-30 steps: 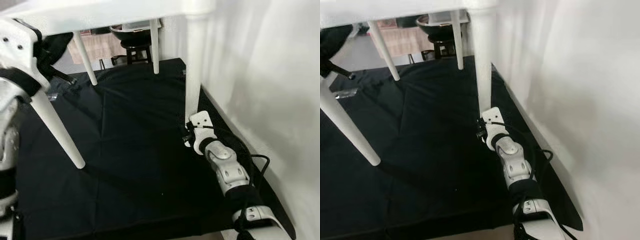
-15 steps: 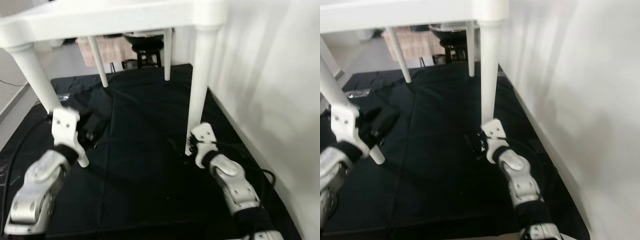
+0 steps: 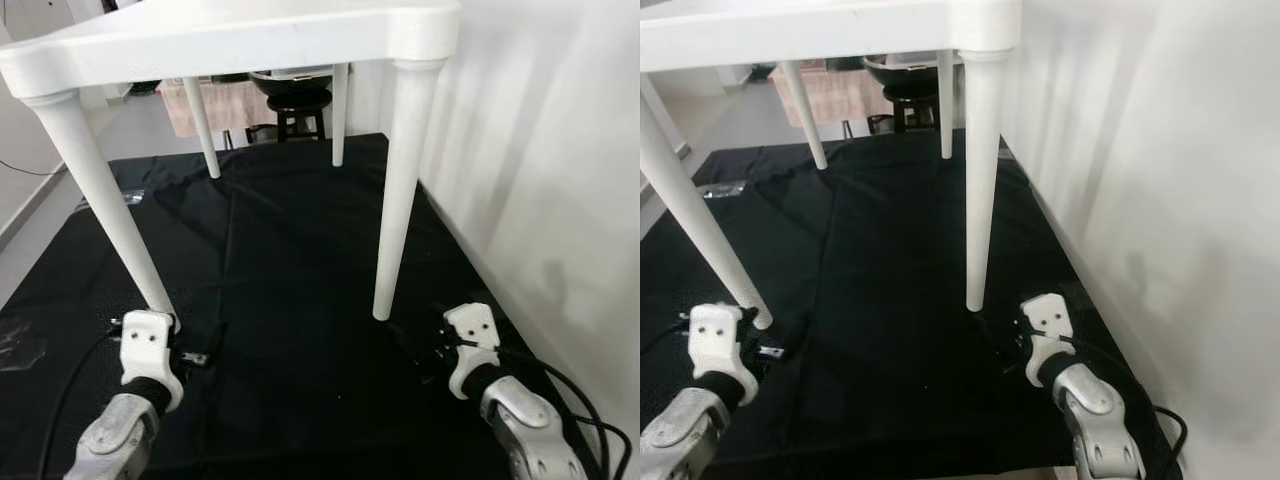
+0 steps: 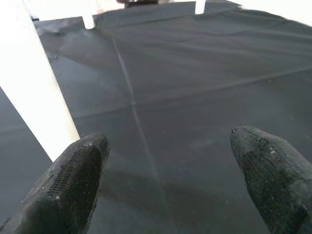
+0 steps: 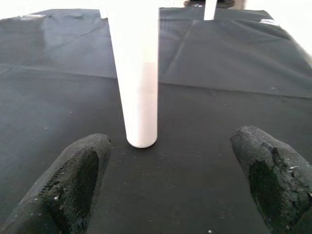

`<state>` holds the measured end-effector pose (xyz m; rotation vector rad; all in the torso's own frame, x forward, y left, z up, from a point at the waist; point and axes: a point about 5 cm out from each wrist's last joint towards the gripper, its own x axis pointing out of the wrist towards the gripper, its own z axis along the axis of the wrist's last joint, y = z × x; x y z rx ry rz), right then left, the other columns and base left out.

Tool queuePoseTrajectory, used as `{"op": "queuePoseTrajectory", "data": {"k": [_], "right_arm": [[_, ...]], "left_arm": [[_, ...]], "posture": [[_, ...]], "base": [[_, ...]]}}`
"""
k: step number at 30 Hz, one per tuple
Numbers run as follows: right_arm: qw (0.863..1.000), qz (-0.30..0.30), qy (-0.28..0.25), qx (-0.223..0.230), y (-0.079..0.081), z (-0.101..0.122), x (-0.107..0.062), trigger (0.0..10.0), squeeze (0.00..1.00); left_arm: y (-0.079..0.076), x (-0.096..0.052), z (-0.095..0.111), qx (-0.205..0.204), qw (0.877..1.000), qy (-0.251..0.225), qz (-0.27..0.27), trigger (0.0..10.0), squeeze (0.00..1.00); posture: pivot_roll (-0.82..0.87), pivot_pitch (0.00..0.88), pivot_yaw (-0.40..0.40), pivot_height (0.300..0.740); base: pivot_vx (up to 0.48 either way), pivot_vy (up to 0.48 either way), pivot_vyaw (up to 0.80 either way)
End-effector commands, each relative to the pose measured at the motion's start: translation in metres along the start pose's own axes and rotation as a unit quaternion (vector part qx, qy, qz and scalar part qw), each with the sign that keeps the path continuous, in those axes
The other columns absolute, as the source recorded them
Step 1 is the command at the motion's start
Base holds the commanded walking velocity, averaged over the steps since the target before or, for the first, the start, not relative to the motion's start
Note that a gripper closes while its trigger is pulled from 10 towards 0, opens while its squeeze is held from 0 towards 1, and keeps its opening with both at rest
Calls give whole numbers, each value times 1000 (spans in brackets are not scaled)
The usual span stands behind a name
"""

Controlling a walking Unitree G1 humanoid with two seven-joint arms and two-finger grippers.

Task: Building children table

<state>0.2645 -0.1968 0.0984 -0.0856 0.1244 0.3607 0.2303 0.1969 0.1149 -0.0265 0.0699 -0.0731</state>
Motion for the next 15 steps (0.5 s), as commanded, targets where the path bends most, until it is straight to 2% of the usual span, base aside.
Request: {"op": "queuePoseTrajectory", "data": {"k": [1,4,10,15], "right_arm": [[1000,13,-11,9,10,7,3,10000,0],[999,19,-24,15,16,14,10,10000,0],[999,33,-41,6,29,24,24,10000,0],[999,32,-41,4,30,25,27,10000,0]], "left_arm": [[-10,-3,-8,-5,1000,16,-4,10000,0],[-14,-2,-10,1,1000,16,-3,10000,0],[-11,2,-8,12,1000,11,7,10000,0],[-10,3,-8,11,1000,10,10,10000,0]], "posture": [[-43,0,22,740],[-39,0,18,740],[-39,0,9,740],[-38,0,7,740]], "base": [[0,0,0],[0,0,0],[-259,0,0],[-272,0,0]]}}
